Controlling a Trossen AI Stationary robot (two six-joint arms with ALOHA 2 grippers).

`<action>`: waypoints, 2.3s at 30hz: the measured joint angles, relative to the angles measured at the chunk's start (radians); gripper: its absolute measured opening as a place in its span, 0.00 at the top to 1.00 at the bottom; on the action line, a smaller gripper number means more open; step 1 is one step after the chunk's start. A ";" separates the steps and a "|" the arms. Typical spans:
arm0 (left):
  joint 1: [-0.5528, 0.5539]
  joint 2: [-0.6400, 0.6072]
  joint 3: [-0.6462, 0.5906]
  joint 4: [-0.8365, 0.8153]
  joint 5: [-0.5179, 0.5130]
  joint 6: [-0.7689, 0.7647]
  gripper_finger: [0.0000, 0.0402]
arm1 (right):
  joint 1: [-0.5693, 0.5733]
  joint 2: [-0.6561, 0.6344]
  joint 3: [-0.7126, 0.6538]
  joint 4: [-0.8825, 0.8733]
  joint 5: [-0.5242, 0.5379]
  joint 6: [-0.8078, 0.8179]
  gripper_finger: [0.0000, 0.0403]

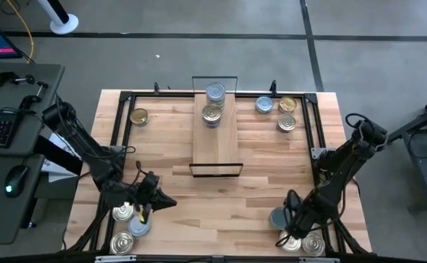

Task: Stack canned seafood by type on shelf
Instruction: Move the pink and blue tuna can to the bottom middle of the table

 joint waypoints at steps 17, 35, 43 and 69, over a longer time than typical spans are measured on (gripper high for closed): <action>0.060 0.063 0.000 -0.040 -0.031 -0.018 1.00 | -0.018 0.098 0.000 -0.075 -0.136 -0.013 1.00; 0.060 0.098 0.000 -0.040 -0.035 -0.045 1.00 | -0.132 0.211 0.001 -0.229 0.076 -0.014 1.00; 0.060 0.098 0.000 -0.039 -0.035 -0.045 1.00 | -0.337 0.207 0.002 -0.133 0.268 -0.170 1.00; 0.083 0.447 0.066 0.180 0.014 0.255 1.00 | -0.446 0.397 -0.004 1.212 0.304 -0.582 1.00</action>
